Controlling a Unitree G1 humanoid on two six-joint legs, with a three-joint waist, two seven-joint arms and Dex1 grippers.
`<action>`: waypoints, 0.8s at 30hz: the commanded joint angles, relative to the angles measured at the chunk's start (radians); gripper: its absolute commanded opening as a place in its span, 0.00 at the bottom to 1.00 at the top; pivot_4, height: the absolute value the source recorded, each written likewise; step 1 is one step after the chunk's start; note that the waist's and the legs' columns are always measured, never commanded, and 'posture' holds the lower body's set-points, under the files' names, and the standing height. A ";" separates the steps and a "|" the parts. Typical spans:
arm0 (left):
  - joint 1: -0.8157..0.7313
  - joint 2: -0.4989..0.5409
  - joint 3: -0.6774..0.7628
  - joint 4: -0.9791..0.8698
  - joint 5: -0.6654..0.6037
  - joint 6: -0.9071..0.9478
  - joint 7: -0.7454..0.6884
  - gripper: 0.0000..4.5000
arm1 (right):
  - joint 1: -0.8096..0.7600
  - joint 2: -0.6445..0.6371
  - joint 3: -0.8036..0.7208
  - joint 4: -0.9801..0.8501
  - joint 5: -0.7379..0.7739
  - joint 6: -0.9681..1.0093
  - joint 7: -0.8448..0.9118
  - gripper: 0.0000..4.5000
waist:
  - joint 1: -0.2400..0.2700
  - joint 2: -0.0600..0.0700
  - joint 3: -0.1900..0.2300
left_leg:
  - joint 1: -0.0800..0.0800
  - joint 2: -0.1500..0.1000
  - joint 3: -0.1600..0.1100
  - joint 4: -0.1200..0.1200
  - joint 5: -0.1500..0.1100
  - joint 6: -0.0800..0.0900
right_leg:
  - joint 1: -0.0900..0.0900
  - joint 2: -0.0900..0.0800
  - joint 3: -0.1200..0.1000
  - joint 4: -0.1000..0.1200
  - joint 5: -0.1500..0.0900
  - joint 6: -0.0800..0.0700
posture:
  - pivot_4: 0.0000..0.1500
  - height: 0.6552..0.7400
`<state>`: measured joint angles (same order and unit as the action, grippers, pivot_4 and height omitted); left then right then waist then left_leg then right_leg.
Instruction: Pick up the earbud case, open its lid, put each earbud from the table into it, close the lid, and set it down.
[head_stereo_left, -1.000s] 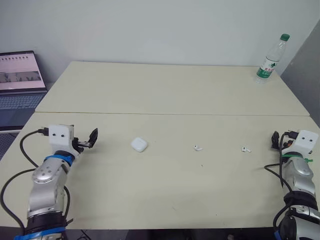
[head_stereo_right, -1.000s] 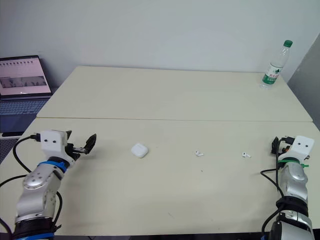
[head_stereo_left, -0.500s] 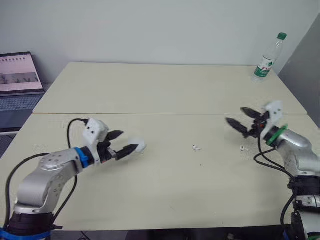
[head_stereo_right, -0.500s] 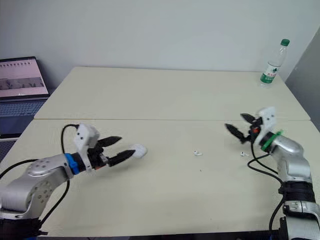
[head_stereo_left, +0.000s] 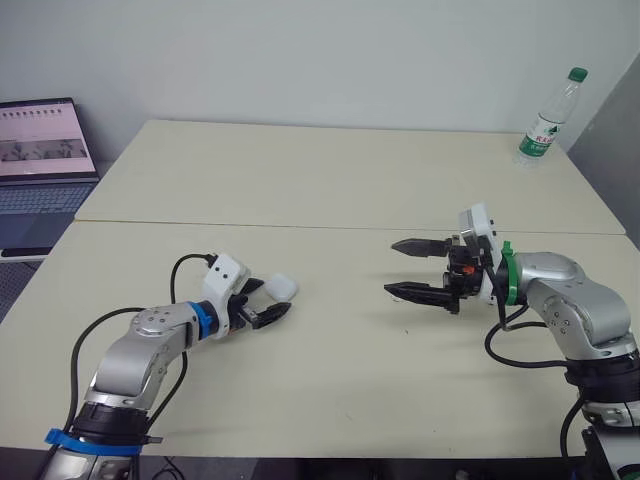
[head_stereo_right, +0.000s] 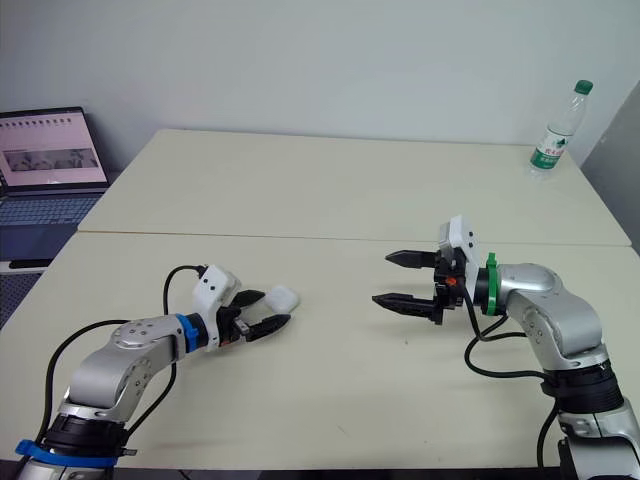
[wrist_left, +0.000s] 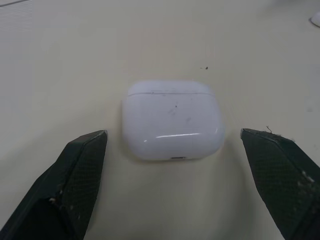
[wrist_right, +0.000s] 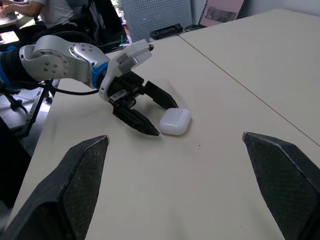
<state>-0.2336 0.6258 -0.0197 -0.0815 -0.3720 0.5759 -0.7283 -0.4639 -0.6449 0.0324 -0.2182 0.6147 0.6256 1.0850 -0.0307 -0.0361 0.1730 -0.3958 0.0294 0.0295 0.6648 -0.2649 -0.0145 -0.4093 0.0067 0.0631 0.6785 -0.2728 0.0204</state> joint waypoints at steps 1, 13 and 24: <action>-0.022 -0.019 -0.023 0.017 0.041 -0.039 0.010 0.99 | -0.013 -0.021 -0.013 -0.061 0.025 0.013 0.008 1.00 | 0.000 0.000 0.000 | 0.000 0.000 0.000 0.000 0.000 0.000 | 0.000 0.000 0.000 0.000 0.000 0.000 | 1.00 1.00; 0.018 -0.020 -0.022 0.030 0.085 -0.080 -0.031 0.62 | -0.010 -0.041 -0.032 -0.071 0.017 0.005 0.003 1.00 | 0.000 0.000 0.000 | 0.000 0.000 0.000 0.000 0.000 0.000 | 0.000 0.000 0.000 0.000 0.000 0.000 | 1.00 1.00; -0.190 -0.043 -0.007 0.117 0.274 -0.681 0.015 0.62 | -0.067 0.033 -0.049 0.008 0.052 0.070 -0.080 1.00 | 0.003 -0.002 0.001 | -0.002 0.000 -0.002 0.003 0.000 0.000 | -0.001 0.000 -0.002 0.001 0.001 -0.001 | 1.00 1.00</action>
<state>-0.3989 0.5658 -0.0348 0.0406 -0.1429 0.0453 -0.7100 -0.5061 -0.6121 0.0223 -0.2084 0.6297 0.6704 1.0258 -0.0278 -0.0379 0.1740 -0.3979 0.0294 0.0282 0.6676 -0.2645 -0.0143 -0.4098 0.0067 0.0618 0.6791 -0.2719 0.0195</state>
